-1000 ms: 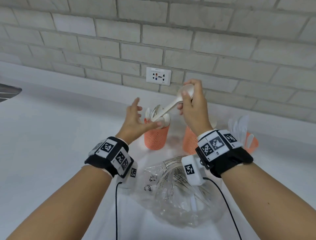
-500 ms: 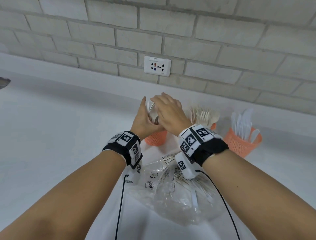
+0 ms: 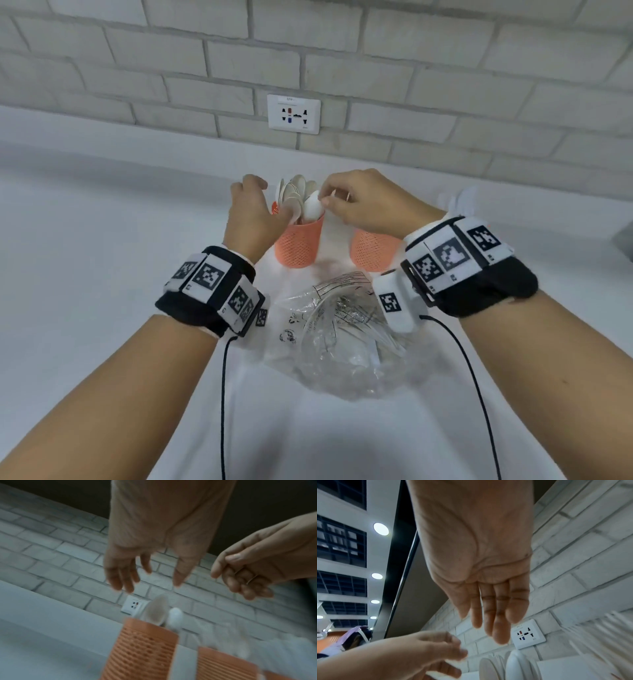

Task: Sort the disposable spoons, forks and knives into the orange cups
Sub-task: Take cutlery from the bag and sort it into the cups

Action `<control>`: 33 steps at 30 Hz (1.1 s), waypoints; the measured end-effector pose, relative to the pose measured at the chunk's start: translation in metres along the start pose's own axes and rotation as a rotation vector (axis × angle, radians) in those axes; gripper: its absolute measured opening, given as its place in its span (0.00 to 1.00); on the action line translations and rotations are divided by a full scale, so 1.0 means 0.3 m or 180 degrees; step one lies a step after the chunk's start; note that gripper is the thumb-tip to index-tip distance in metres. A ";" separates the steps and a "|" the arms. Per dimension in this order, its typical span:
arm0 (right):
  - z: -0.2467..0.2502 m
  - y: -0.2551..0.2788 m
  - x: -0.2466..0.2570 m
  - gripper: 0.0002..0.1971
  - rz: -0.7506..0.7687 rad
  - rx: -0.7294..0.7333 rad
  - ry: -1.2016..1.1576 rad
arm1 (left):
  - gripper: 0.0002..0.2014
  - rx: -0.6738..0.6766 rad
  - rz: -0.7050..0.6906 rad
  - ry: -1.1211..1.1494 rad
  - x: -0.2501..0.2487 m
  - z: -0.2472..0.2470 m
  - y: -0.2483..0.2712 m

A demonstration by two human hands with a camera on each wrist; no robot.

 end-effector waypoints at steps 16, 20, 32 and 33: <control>-0.423 0.449 -0.135 0.11 -0.0543 0.1678 0.0682 | 0.23 0.2628 -0.0477 -0.1825 0.097 -0.433 0.393; -0.413 0.433 -0.127 0.26 -0.0661 0.1402 0.0517 | 0.30 0.2336 -0.1060 -0.1244 -0.022 -0.429 0.393; -0.491 0.411 -0.215 0.14 -0.1794 0.1752 0.0544 | 0.37 0.2385 -0.1126 -0.0854 -0.076 -0.409 0.428; -0.492 0.412 -0.214 0.16 -0.1826 0.1754 0.0512 | 0.37 0.2387 -0.1095 -0.0792 -0.076 -0.414 0.430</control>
Point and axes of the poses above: each hand's wrist, its own y-axis away from the middle knuckle, its own z-axis out of the back of the hand, x = y × z, the point moved 9 cm from there along -y, towards the middle knuckle, and after that the axes turned 15 degrees about y, right-handed, at the moved point
